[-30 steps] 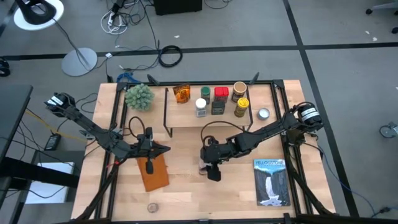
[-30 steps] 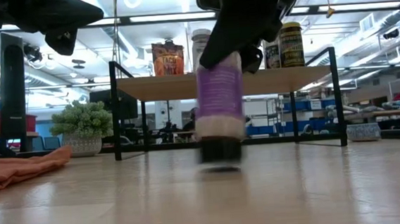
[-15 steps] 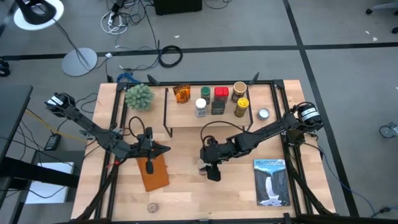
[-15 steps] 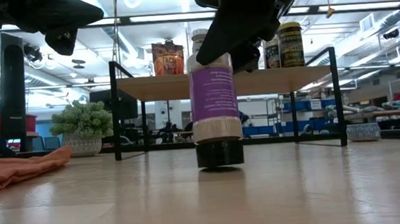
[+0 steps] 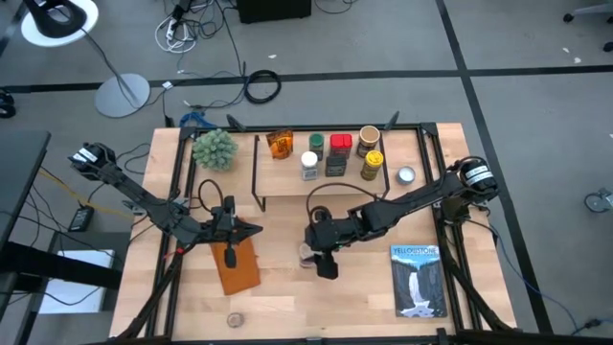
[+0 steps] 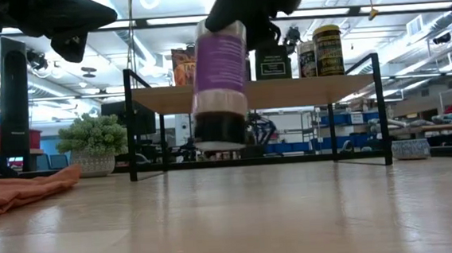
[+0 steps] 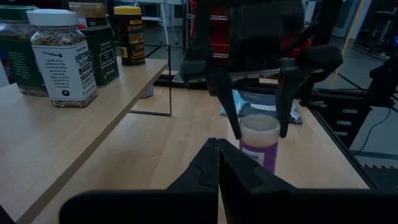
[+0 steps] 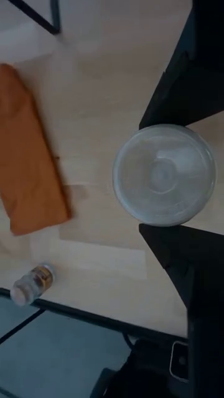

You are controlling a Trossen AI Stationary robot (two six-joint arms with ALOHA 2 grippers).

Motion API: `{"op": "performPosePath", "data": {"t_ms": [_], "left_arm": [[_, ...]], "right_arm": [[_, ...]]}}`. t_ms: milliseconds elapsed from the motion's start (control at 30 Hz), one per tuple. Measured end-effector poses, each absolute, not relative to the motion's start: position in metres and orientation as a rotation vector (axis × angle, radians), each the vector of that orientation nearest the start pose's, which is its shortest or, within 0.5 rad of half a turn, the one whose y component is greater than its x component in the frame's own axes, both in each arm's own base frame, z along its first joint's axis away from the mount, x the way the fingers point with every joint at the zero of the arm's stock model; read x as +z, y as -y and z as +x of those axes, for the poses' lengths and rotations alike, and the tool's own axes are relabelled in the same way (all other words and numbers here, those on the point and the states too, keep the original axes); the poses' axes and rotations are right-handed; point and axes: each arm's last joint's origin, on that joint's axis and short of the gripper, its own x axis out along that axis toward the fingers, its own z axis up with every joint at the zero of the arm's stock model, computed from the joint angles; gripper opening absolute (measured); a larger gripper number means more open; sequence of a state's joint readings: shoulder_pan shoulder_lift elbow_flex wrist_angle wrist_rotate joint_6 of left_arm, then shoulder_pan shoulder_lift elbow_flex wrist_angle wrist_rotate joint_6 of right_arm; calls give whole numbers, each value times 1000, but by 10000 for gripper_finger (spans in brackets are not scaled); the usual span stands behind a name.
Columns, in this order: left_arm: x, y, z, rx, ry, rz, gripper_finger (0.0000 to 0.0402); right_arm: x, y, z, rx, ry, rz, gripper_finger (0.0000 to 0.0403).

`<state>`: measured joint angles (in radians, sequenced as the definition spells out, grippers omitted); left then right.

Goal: Shelf spices
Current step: Put the black seasoning bottle on the shelf

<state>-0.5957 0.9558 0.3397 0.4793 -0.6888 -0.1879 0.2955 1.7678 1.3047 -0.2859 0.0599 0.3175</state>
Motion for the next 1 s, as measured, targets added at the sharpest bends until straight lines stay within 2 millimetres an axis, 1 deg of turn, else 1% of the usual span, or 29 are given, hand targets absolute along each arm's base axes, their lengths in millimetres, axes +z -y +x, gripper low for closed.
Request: {"op": "performPosePath", "data": {"t_ms": [100,200,367,433,500,667,767,867,1000], "left_arm": [[214,92,169,103,-101,-105,5],[214,92,169,103,-101,-105,6],[214,92,169,103,-101,-107,12],[214,92,169,103,-101,-109,16],[214,92,169,103,-101,-109,19],[214,92,169,103,-100,-109,22],[214,92,169,103,-100,-109,22],[214,92,169,103,-100,-109,22],[214,92,169,103,-100,-111,22]], "right_arm": [[247,-111,373,79,-753,133,239],[247,-110,373,65,-754,118,235],[247,-110,373,78,-746,91,209],[248,-111,374,87,-732,92,207],[249,-111,375,87,-722,100,218],[250,-106,377,127,-727,140,274],[250,-103,378,122,-718,146,302],[252,-101,380,107,-699,147,318],[253,-100,381,105,-680,154,328]]}}
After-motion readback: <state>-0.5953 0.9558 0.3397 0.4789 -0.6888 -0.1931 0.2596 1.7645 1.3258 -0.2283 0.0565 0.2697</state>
